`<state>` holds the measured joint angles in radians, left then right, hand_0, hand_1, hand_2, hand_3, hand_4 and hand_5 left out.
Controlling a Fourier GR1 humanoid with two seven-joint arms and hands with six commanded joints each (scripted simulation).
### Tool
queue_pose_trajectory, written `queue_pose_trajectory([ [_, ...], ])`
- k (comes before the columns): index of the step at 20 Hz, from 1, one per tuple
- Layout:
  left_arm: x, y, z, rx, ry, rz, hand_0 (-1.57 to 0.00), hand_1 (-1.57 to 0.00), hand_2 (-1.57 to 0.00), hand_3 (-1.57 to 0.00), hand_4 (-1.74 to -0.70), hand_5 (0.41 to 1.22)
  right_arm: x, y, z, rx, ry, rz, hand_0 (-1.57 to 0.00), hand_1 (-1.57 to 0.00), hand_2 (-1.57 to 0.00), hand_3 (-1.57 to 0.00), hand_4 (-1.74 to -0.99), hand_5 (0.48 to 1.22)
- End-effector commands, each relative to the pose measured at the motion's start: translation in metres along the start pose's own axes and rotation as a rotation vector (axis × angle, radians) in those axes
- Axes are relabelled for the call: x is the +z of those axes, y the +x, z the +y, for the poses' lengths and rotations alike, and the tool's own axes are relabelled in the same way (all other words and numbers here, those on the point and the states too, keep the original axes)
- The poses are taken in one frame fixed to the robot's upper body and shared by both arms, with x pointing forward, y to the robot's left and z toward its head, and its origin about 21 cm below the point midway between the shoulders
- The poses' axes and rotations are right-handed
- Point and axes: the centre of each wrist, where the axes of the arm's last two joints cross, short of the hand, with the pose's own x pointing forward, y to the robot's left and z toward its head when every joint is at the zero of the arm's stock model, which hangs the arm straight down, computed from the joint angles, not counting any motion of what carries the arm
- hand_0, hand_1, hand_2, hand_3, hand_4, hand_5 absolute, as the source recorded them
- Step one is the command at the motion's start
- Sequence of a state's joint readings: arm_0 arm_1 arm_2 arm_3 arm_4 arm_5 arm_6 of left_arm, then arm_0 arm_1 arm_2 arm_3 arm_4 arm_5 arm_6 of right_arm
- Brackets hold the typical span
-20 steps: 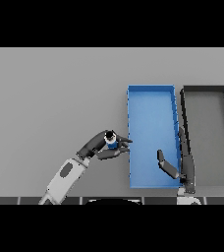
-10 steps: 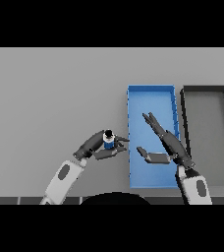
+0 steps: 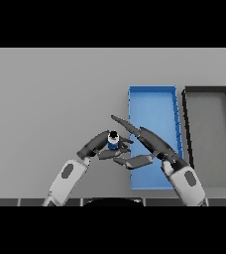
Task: Pick up the blue pipe and place it into the blue bin.
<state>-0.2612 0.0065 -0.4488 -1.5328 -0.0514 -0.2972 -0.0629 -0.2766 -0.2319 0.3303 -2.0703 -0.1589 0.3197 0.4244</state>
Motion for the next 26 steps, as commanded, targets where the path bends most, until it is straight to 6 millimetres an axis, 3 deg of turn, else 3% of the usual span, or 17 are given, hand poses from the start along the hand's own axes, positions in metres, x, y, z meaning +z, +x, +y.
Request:
queue_pose_trajectory([
  [1,-0.001,0.001,0.002,0.015,0.001,0.002,-1.57,-1.57,-1.57,-1.57,-1.46,1.221,-0.008,0.005,0.000,0.008,0.018,0.004,0.00,0.00,-0.05,0.00,-1.242,0.551],
  [6,0.001,0.000,0.003,0.017,0.015,0.007,-1.57,-1.57,-1.57,-1.57,-1.47,1.221,-0.035,0.010,0.001,0.049,0.080,0.047,-0.02,-0.03,-0.08,0.00,-1.186,0.521],
  [9,0.001,0.001,0.008,-0.005,0.017,0.029,-1.57,-1.57,-1.57,-1.57,-1.47,1.221,-0.050,0.011,0.000,0.062,0.122,0.057,-0.07,-0.11,-0.17,-0.04,-1.204,0.497],
  [11,0.004,0.000,0.007,0.004,0.010,0.015,-1.57,-1.57,-1.57,-1.57,-1.52,1.221,-0.059,0.012,0.002,0.062,0.147,0.048,-0.32,-0.36,-0.38,-0.24,-1.278,0.485],
  [14,0.003,0.006,0.005,-0.013,0.006,0.068,-1.57,-1.57,-1.57,-1.57,-1.62,1.221,-0.064,0.013,0.003,0.055,0.169,0.031,-0.88,-0.88,-0.91,-0.76,-1.467,0.518],
  [17,0.001,0.002,0.002,0.027,0.010,0.033,-1.57,-1.57,-1.57,-1.52,-1.68,1.221,-0.070,0.012,0.009,-0.002,0.172,0.016,-1.22,-1.22,-1.23,-1.02,-1.581,0.650],
  [19,-0.001,0.002,0.002,0.041,0.013,0.047,-1.57,-1.57,-1.57,-1.50,-1.70,1.221,-0.071,0.004,0.013,-0.028,0.172,-0.023,-1.34,-1.34,-1.35,-1.19,-1.628,0.856],
  [21,-0.001,0.002,0.001,0.057,-0.001,0.055,-1.57,-1.57,-1.57,-1.46,-1.71,1.221,-0.071,0.006,0.016,-0.015,0.173,-0.035,-1.43,-1.43,-1.43,-1.30,-1.665,0.987],
  [26,-0.002,0.004,0.006,0.033,-0.007,0.064,-1.57,-1.57,-1.57,-1.43,-1.73,1.221,-0.068,-0.001,0.018,0.009,0.168,-0.114,-1.52,-1.52,-1.53,-1.48,-1.716,1.144],
])
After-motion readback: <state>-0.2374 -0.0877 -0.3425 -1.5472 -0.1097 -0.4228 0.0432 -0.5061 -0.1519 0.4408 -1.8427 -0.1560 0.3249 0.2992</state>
